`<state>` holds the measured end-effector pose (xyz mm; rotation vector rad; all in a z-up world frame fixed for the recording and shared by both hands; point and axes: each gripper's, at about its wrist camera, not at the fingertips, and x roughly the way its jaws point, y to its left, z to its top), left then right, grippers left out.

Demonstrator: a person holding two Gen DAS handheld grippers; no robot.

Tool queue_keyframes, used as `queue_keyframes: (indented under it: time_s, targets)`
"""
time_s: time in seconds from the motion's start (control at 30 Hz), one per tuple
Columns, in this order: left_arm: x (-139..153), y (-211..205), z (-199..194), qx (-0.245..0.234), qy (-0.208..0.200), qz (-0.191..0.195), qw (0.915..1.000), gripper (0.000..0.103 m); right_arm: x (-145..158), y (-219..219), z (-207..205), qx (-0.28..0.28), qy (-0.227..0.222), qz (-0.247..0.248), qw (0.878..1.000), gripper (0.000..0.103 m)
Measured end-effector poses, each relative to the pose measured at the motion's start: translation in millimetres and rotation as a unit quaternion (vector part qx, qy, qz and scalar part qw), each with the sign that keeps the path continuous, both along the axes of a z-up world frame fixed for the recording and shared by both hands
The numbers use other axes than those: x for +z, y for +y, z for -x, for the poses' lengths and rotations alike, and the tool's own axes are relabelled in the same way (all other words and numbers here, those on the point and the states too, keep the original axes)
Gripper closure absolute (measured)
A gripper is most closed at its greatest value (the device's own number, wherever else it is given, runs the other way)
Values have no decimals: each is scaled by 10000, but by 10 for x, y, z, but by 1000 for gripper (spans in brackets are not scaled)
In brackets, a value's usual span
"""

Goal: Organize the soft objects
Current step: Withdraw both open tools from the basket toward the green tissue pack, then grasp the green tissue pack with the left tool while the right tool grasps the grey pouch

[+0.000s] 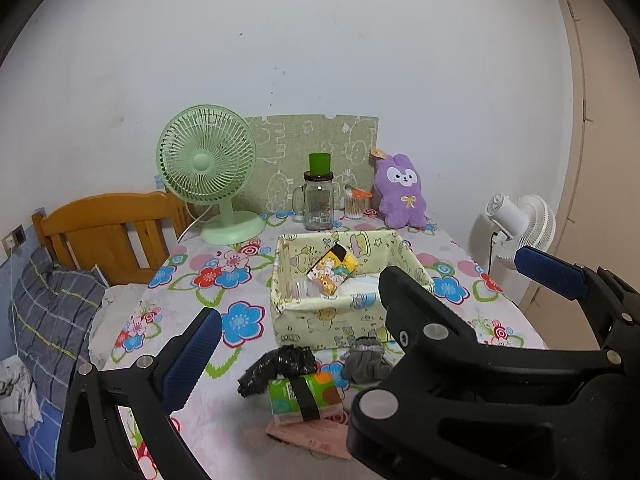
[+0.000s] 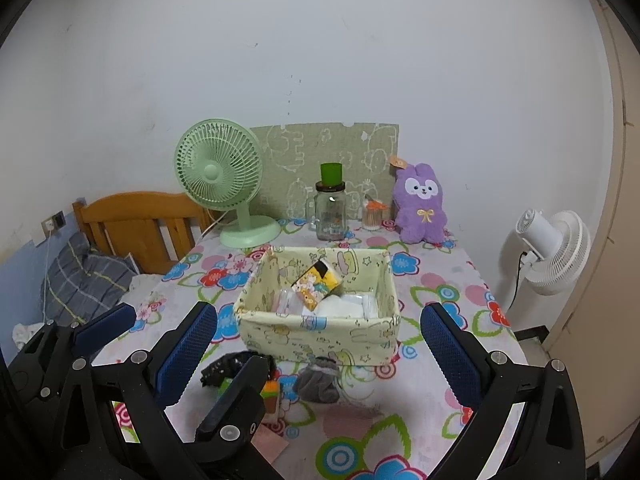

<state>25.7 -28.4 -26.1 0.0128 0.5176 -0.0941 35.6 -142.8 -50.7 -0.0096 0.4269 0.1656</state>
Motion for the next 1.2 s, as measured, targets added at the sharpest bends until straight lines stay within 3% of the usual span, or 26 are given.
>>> queue_keyframes:
  time_s: [0.47, 1.2]
  targets:
    - [-185, -32, 110, -27, 21, -142, 9999, 0, -228, -28, 134, -36, 7, -125, 9999, 0]
    - [-896, 42, -114, 27, 636, 10, 9980, 0, -968, 12, -131, -36, 545, -290, 9981, 0]
